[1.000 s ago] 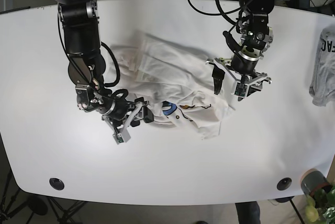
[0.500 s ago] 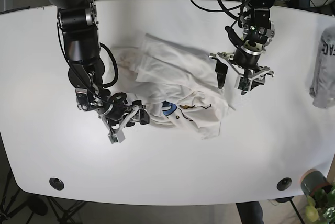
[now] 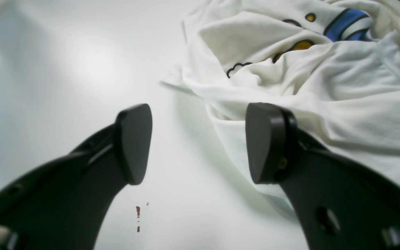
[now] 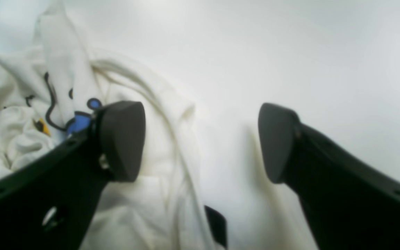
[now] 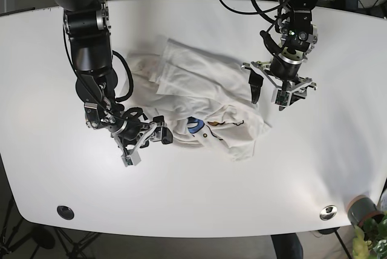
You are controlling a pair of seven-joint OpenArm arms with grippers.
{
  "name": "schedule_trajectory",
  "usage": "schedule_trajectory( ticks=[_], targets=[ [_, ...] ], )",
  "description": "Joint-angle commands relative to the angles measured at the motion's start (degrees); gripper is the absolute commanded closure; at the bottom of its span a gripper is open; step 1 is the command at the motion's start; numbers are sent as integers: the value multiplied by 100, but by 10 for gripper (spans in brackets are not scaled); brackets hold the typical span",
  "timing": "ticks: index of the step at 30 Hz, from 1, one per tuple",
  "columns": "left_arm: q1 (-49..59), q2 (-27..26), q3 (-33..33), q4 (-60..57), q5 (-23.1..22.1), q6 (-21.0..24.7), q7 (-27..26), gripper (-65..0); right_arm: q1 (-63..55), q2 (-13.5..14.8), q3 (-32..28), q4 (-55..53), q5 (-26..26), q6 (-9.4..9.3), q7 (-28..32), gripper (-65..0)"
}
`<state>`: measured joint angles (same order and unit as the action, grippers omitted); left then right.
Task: Fold the T-shirt properly
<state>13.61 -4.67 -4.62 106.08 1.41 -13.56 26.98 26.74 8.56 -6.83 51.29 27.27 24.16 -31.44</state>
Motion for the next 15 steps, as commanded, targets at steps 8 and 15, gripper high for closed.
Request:
schedule_trajectory(
  ticks=[8, 15],
  targets=[
    [-46, -30, -17, 95, -40, 7, -171, -397, 196, -122, -42, -465, 100, 50, 485, -472],
    [-38, -12, -26, 95, -40, 7, -162, -397, 179, -174, -394, -518, 100, 23, 740, -303]
  ],
)
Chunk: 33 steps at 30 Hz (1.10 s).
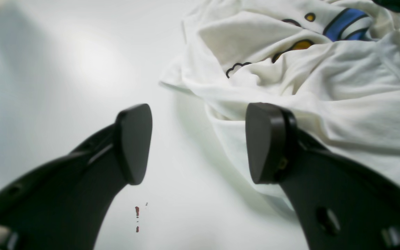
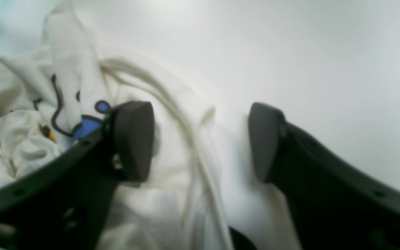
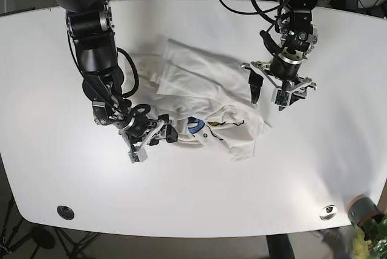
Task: Fold the T-shirt properly
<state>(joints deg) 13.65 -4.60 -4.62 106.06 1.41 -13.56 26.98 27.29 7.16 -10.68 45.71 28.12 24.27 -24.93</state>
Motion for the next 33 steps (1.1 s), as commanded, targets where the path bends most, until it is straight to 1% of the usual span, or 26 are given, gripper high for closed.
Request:
schedule_trajectory(
  ticks=[1, 3, 4, 7, 9, 12, 15, 18, 20, 23, 28, 32, 33],
  targets=[
    [-16, -10, -26, 106, -40, 7, -162, -397, 124, -61, -9, 40, 14, 12, 150, -262],
    [46, -19, -26, 115, -49, 7, -162, -397, 115, -70, -9, 40, 14, 12, 211, -208],
    [81, -19, -26, 115, -84, -2, -162, -397, 115, -70, -9, 40, 14, 12, 247, -166],
    [195, -37, -26, 115, -479, -2, -162, -397, 115, -70, -9, 48, 14, 21, 273, -78],
    [292, -107, -26, 106, -875, -2, -162, -397, 141, -70, -9, 57, 14, 30, 273, -6],
    [433, -344, 150, 124, -1288, -2, -162, -397, 168, -70, -9, 75, 23, 30, 273, 0],
    [450, -459, 440, 132, -1429, -2, -162, -397, 141, -70, -9, 312, 23, 30, 247, 0],
    [450, -529, 730, 132, -1446, -2, -162, -397, 54, -52, -9, 637, 23, 30, 229, 0],
    [450, -529, 959, 132, -1446, -2, -162, -397, -8, 53, -27, 778, 23, 30, 229, 0],
    [424, -538, 1293, 132, -1446, -2, -162, -397, -34, 62, -36, 884, 23, 21, 220, 0],
    [116, -757, 1882, 124, -1420, 7, -162, -399, -34, 80, -36, 866, 23, 21, 220, 0],
    [11, -766, 1785, 115, -1420, 16, -162, -399, -43, 97, -36, 901, 23, 21, 211, 0],
    [11, -757, 1741, 97, -1420, 16, -162, -399, -43, 97, -9, 910, 41, 21, 132, 0]
  ],
)
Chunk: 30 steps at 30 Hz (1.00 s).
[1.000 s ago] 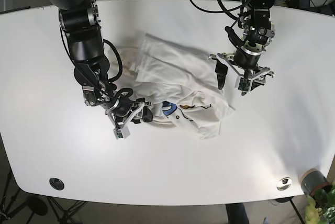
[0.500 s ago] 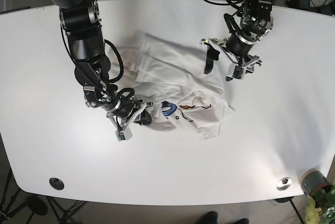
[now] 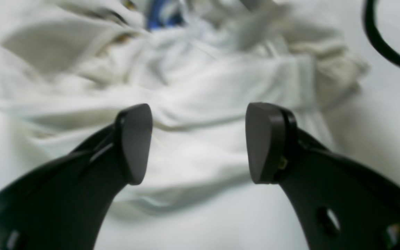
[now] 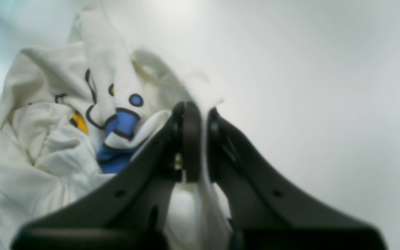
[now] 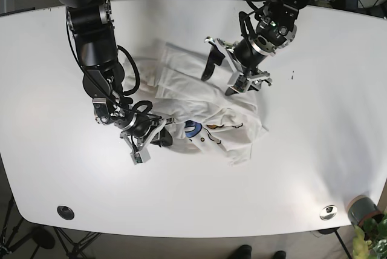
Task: Fold the T-shirt properly
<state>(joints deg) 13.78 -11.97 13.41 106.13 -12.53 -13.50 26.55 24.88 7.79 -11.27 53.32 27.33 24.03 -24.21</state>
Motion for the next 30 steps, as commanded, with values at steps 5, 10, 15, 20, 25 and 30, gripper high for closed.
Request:
schedule_trajectory(
  ticks=[5, 10, 15, 20, 25, 30],
  targets=[
    [15, -30, -141, 82, -26, 9, -118, -399, 250, 175, 50, 765, 146, 36, -230, 0],
    [103, -30, -150, 73, -26, 9, -127, -397, 391, 236, 50, 1802, 102, 19, -784, 0],
    [200, -30, -150, 73, -26, 9, -136, -397, 593, 236, 50, 2734, 93, 19, -1487, 0],
    [235, -30, -159, 73, -26, 9, -145, -397, 857, 263, 41, 3508, 93, 45, -2041, 0],
    [261, -30, -159, 82, -26, 27, -145, -397, 1270, 570, -126, 3692, 155, 72, -2234, 0],
    [314, -3, -466, 91, -52, 9, -153, -397, 1657, 790, -249, 4009, 163, 414, -2225, 0]
  ],
)
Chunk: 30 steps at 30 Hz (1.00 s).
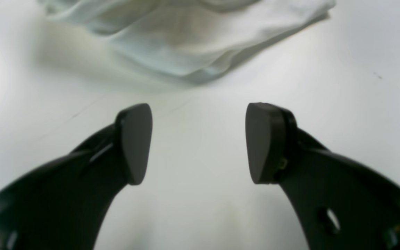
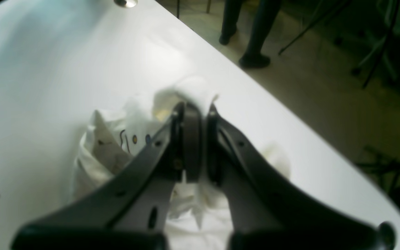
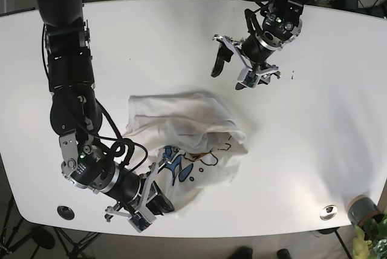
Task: Fold the T-shirt properly
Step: 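Lift the white shirt high with the right gripper, dragging it across the table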
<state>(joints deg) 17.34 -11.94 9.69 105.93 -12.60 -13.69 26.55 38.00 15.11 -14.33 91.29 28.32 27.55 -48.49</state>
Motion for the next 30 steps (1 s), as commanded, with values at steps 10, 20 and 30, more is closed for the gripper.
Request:
schedule_trajectory(
  ticks=[10, 20, 30],
  targets=[
    [-95, 126, -130, 84, -45, 37, -461, -397, 1383, 198, 83, 643, 56, 274, 9, 0],
    [-279, 522, -103, -48, -28, 55, -822, -397, 2323, 198, 31, 625, 56, 274, -26, 0],
    [-490, 733, -95, -470, -37, 29, -830, -397, 3317, 190, 31, 133, 56, 274, -70, 0]
  ],
)
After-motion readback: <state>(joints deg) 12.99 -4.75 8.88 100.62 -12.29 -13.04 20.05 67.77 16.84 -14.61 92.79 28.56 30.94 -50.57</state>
